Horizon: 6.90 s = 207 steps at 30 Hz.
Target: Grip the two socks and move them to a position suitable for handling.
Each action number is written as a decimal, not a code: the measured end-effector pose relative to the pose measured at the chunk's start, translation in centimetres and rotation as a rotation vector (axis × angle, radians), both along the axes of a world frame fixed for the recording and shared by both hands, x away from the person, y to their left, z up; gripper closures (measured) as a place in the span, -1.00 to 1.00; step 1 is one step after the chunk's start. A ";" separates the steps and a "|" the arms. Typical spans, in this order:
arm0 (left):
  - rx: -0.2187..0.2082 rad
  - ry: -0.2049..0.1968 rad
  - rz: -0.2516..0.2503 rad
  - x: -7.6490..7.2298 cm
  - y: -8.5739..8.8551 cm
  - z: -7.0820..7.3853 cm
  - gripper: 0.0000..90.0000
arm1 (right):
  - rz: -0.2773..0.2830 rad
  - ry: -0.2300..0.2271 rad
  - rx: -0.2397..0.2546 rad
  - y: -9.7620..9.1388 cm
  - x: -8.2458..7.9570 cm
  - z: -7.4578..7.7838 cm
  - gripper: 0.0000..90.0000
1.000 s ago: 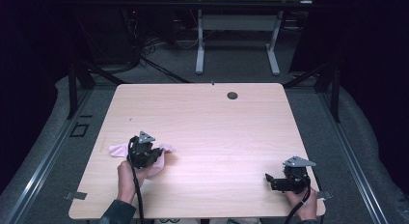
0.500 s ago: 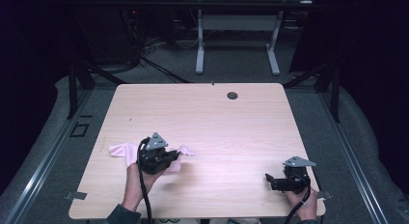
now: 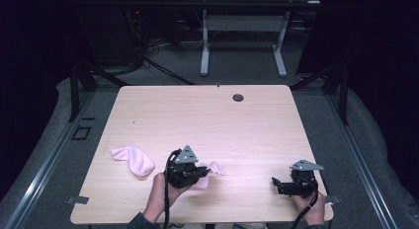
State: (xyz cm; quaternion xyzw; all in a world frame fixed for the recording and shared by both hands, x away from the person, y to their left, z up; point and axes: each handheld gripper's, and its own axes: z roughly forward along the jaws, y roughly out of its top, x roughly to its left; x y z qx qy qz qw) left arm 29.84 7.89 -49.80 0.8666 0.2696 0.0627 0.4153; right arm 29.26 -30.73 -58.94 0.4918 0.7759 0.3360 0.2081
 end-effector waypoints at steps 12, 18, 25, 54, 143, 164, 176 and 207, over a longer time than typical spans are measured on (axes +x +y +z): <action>0.057 0.059 -0.105 0.2 -4.0 -3.2 0.91 | -0.001 0.000 0.000 0.0 0.0 0.0 -0.85; 0.090 0.082 -0.128 0.5 -5.2 -4.5 0.88 | -0.002 -0.001 -0.001 0.0 0.0 0.0 -0.85; 0.109 0.101 -0.174 0.5 -6.2 -5.6 0.84 | -0.002 -0.001 0.000 0.0 0.0 0.0 -0.85; 0.060 0.038 -0.058 -0.9 -3.3 -4.2 -0.64 | -0.002 0.001 -0.007 0.0 0.0 0.0 -0.84; 0.329 0.330 0.648 10.1 21.6 -4.7 0.86 | -0.012 -0.007 -0.001 -0.1 0.0 0.0 -0.78; 0.208 0.147 0.401 6.4 13.9 2.2 0.86 | -0.016 -0.008 0.001 -0.1 0.0 0.0 -0.77; 0.177 0.176 0.255 7.4 7.9 2.0 0.85 | -0.017 -0.009 0.001 -0.1 0.0 0.0 -0.77; 0.199 0.291 0.164 11.6 -0.8 -4.3 0.12 | -0.017 -0.010 0.001 -0.1 0.0 0.0 -0.77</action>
